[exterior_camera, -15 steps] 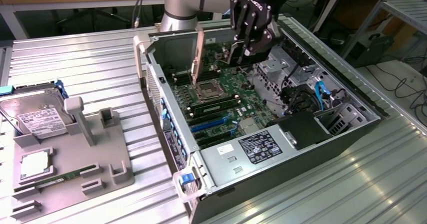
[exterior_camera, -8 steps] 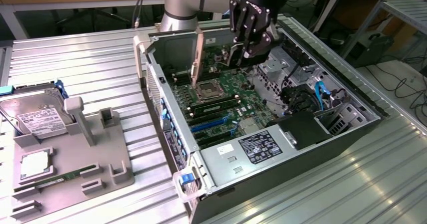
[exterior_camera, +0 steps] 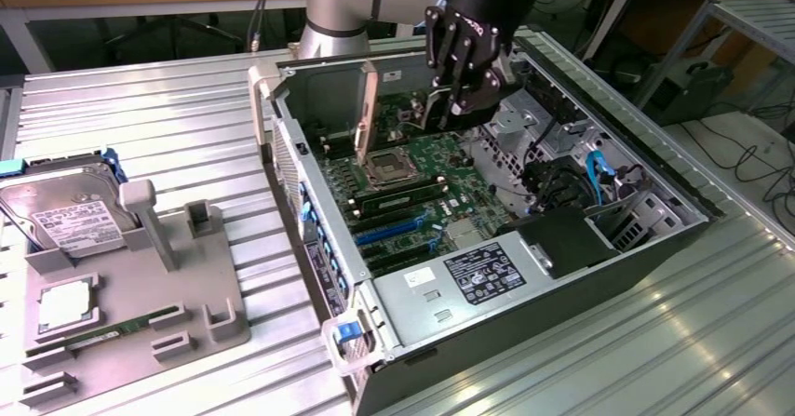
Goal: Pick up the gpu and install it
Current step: 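Insert the gpu into the slot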
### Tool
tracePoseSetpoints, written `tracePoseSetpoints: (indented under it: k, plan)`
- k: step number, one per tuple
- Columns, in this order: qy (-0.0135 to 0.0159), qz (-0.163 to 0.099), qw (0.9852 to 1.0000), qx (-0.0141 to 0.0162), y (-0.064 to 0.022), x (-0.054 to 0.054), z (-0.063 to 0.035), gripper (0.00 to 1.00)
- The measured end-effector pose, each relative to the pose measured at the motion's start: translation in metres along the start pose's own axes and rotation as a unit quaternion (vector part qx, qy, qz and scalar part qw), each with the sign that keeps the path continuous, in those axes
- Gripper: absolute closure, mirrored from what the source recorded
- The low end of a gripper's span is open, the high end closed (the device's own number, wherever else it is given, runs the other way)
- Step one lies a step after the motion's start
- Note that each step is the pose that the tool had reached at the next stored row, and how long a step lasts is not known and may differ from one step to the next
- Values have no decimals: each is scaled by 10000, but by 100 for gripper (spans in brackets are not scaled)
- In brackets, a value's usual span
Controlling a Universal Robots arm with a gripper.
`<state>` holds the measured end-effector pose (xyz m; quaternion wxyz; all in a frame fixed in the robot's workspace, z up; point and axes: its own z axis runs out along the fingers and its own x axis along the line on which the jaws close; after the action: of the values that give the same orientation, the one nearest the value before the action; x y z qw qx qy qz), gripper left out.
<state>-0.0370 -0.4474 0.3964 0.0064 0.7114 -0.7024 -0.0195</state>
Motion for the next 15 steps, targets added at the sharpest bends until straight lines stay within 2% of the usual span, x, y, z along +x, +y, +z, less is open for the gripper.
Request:
tracePoseSetpoints:
  k: [15]
  plan:
    - [1,0,10000,0,-5,3,153,73]
